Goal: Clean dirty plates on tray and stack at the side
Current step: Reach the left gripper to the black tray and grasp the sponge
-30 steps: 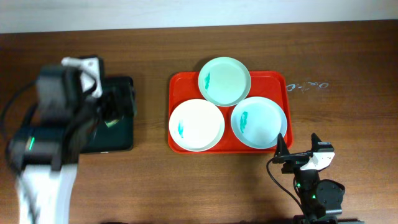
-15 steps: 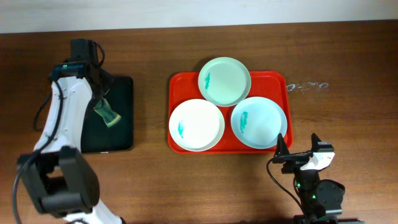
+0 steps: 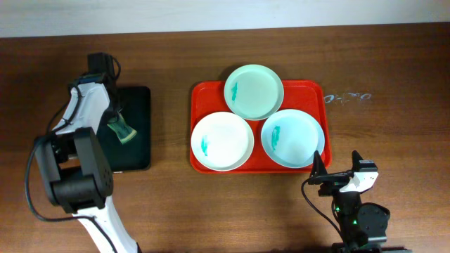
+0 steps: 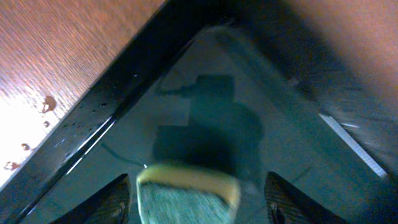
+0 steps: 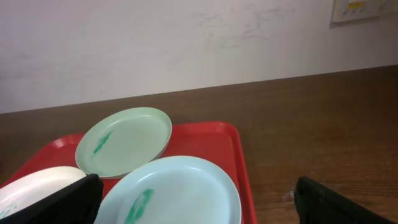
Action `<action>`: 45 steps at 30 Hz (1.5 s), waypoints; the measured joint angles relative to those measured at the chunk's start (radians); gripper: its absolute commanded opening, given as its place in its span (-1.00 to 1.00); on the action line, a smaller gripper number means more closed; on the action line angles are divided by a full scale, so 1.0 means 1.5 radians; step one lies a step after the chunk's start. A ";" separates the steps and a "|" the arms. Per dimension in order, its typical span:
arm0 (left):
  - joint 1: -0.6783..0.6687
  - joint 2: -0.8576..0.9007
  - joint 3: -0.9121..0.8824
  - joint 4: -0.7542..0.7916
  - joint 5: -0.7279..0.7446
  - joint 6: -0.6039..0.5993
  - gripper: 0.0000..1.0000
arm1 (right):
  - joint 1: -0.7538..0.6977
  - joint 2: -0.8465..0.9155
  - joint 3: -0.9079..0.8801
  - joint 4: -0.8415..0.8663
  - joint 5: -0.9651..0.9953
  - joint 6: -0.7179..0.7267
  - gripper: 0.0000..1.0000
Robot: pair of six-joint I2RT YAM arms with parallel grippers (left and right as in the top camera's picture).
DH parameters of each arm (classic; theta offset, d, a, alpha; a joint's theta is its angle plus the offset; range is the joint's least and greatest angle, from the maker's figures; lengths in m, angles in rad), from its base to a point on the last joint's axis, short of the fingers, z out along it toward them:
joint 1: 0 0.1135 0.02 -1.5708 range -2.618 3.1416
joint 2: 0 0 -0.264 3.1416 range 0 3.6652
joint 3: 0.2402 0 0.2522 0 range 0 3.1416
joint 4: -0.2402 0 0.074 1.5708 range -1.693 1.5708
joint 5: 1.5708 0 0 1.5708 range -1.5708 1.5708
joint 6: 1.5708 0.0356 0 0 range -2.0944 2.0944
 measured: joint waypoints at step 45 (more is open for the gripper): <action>0.009 0.056 0.167 -0.328 0.070 0.011 -1.00 | 0.000 0.000 0.000 0.000 0.000 0.000 0.97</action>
